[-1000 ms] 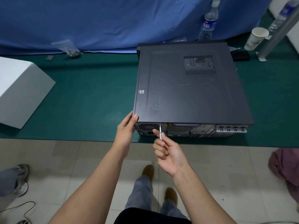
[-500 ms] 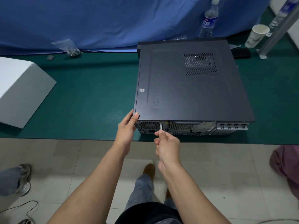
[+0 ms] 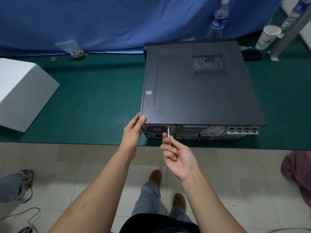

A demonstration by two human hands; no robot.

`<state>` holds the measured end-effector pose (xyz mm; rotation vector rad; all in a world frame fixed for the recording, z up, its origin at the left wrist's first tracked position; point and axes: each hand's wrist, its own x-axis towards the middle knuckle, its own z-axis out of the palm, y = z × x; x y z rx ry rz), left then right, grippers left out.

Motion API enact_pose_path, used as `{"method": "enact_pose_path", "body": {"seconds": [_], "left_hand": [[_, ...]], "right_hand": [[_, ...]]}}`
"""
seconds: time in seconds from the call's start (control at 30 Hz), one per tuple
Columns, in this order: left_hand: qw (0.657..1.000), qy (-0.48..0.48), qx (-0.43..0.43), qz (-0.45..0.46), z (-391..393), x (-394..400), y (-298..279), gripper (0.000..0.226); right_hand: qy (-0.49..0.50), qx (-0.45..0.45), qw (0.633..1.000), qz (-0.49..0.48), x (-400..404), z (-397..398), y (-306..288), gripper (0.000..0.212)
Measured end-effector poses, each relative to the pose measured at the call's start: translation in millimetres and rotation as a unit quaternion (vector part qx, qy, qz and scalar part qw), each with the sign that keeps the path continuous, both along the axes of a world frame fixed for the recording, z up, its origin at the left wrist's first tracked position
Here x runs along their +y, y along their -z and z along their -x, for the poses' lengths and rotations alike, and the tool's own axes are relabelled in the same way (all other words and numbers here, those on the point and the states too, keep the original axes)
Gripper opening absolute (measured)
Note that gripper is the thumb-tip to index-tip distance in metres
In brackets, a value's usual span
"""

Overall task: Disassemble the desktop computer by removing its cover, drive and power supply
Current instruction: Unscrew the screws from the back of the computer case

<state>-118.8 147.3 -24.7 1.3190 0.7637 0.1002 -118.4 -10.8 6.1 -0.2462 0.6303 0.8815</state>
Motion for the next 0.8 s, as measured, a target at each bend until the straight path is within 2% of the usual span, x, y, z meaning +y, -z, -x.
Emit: {"method": "enact_pose_path", "body": {"seconds": [0.07, 0.17, 0.23, 0.3, 0.37, 0.4, 0.5, 0.6, 0.67, 0.8], "left_hand": [[1.0, -0.001, 0.0, 0.001, -0.3, 0.1, 0.1, 0.05], [1.0, -0.003, 0.0, 0.003, -0.5, 0.4, 0.7, 0.05], [1.0, -0.004, 0.0, 0.003, 0.0, 0.8, 1.0, 0.051], [1.0, -0.006, 0.0, 0.002, -0.1, 0.2, 0.7, 0.051], [1.0, -0.008, 0.0, 0.001, -0.6, -0.4, 0.3, 0.05], [1.0, -0.009, 0.0, 0.001, -0.8, -0.3, 0.4, 0.049], [1.0, -0.007, -0.001, 0.003, -0.9, 0.1, 1.0, 0.05], [1.0, -0.007, -0.002, 0.003, -0.6, -0.1, 1.4, 0.05], [1.0, -0.008, -0.003, 0.002, -0.6, -0.1, 1.8, 0.051], [1.0, -0.007, -0.005, 0.005, -0.6, 0.1, 2.3, 0.052]], "right_hand": [[0.026, 0.004, 1.0, 0.012, 3.7, 2.4, 1.3, 0.02], [0.018, -0.052, 0.991, 0.125, 10.2, 5.5, -1.0, 0.025], [-0.006, -0.117, 0.962, 0.246, 15.1, 8.3, -3.4, 0.025], [-0.031, -0.181, 0.913, 0.365, 19.5, 10.8, -5.4, 0.024], [-0.039, -0.207, 0.881, 0.424, 22.3, 12.4, -6.5, 0.023], [-0.04, -0.207, 0.879, 0.427, 22.1, 12.3, -6.9, 0.023], [-0.057, -0.174, 0.916, 0.356, 15.2, 6.3, -8.2, 0.023], [-0.072, -0.087, 0.975, 0.192, 3.6, -2.6, -5.0, 0.031], [-0.074, -0.061, 0.989, 0.115, -0.6, -5.1, -2.4, 0.031], [-0.042, -0.044, 0.997, 0.042, -5.1, -2.7, 3.4, 0.015]]}}
